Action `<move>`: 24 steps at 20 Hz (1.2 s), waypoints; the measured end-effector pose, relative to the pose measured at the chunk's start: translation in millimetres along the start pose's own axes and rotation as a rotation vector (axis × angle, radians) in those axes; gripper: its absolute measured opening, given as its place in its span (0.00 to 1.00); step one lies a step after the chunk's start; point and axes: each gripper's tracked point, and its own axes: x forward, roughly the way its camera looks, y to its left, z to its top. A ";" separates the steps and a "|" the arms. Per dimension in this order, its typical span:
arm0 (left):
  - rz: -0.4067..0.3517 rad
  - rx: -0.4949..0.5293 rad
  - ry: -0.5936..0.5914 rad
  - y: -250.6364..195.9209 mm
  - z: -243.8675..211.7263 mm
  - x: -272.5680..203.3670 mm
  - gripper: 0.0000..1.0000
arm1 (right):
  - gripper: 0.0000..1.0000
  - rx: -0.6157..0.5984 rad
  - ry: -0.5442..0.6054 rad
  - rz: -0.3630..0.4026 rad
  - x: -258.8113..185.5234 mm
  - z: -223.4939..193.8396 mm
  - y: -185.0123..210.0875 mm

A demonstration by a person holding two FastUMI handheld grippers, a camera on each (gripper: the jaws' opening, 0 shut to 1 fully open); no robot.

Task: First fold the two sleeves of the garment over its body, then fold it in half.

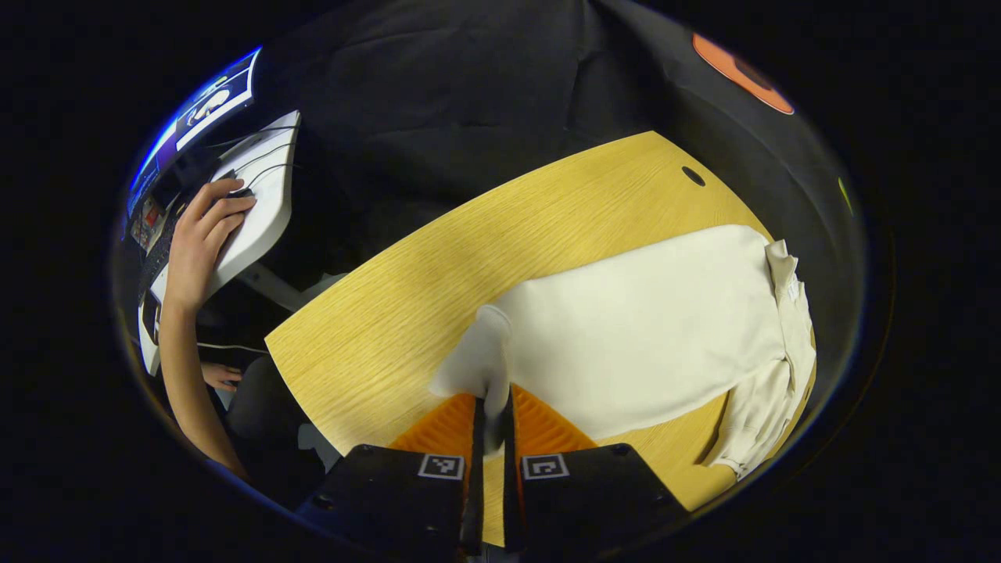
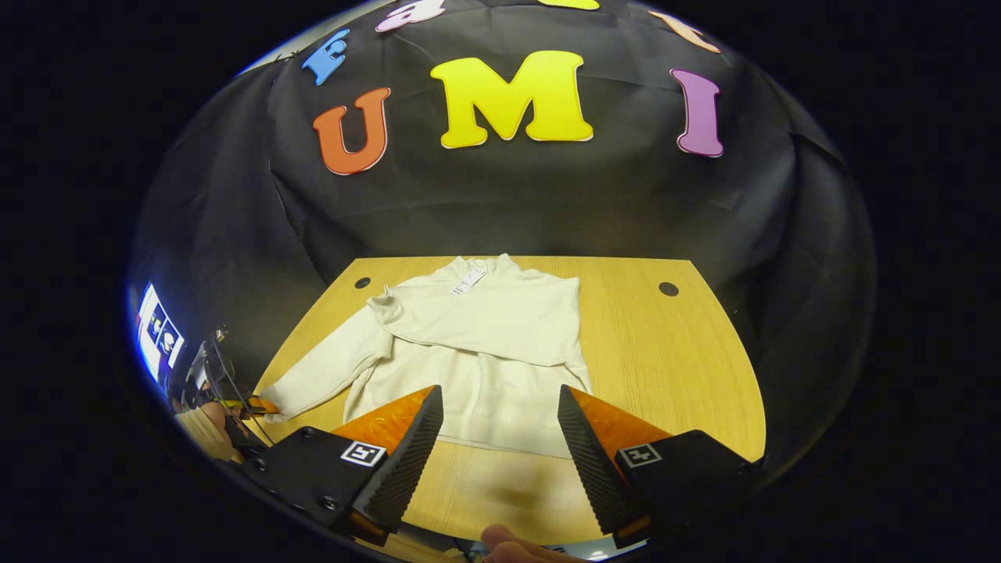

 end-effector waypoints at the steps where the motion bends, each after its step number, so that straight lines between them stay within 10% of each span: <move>1: -0.002 0.015 0.003 -0.6 0.7 0.1 0.11 | 0.92 0.003 0.004 0.002 0.2 -1.5 -0.5; 12: -0.042 0.113 -0.102 -36.7 45.0 -39.5 0.04 | 0.92 -0.011 0.013 0.008 6.2 3.7 -5.4; 24: -0.244 0.299 -0.193 -180.9 86.5 -93.4 0.03 | 0.92 0.001 -0.028 0.012 6.6 29.4 -21.8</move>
